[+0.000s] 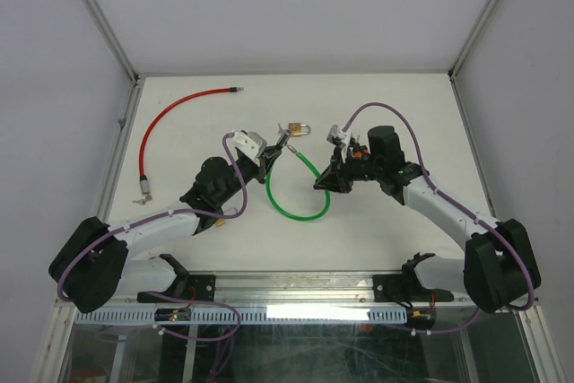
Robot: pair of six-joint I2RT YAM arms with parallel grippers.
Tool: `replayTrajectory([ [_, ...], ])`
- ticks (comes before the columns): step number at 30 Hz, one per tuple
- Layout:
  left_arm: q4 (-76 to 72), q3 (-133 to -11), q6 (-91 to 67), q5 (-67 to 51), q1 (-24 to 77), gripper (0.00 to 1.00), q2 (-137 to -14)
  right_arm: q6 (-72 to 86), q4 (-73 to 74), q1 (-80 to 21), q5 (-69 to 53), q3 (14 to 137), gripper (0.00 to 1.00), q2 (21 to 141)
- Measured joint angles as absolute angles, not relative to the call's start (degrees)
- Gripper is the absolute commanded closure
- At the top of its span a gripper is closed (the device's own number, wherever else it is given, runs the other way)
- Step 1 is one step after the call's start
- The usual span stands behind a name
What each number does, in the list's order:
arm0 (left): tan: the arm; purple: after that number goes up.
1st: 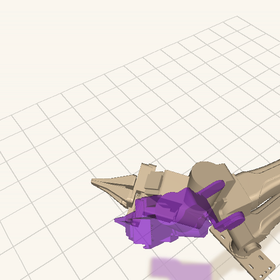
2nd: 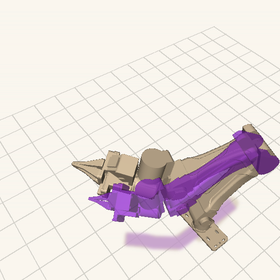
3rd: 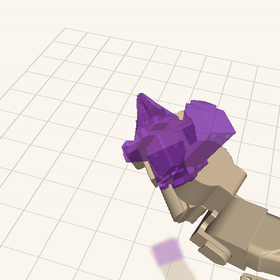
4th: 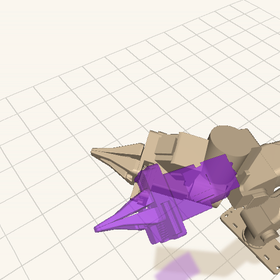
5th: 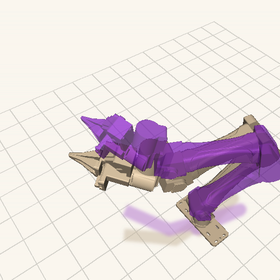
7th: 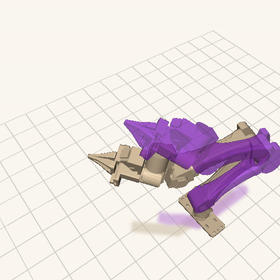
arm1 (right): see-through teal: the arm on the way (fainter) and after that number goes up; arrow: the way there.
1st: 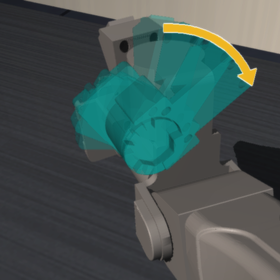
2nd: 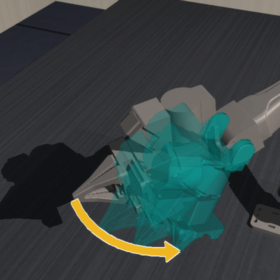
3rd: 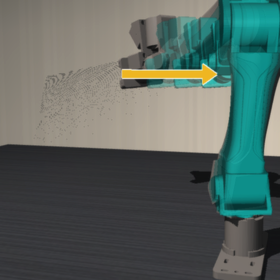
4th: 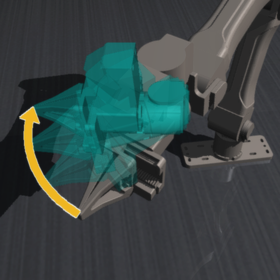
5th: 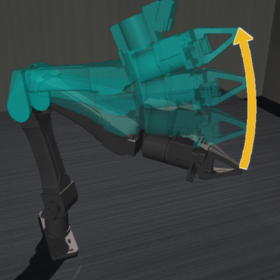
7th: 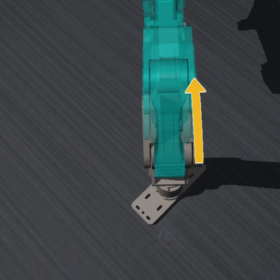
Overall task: Lock with the key
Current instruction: Lock the lock.
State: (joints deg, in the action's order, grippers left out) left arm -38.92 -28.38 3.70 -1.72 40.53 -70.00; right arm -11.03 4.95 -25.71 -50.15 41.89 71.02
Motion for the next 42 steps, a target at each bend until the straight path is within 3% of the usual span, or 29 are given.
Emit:
replayTrajectory([
  [28, -36.8, -28.7, 5.6, -2.5, 41.8, 1.00, -69.9, -10.4, 5.4, -24.9, -50.2, 41.9, 1.00, 71.0],
  [42, -30.2, -32.1, 13.5, 13.8, 51.7, 1.00, -70.1, -10.4, 6.8, -24.9, -50.4, 41.9, 1.00, 71.1],
])
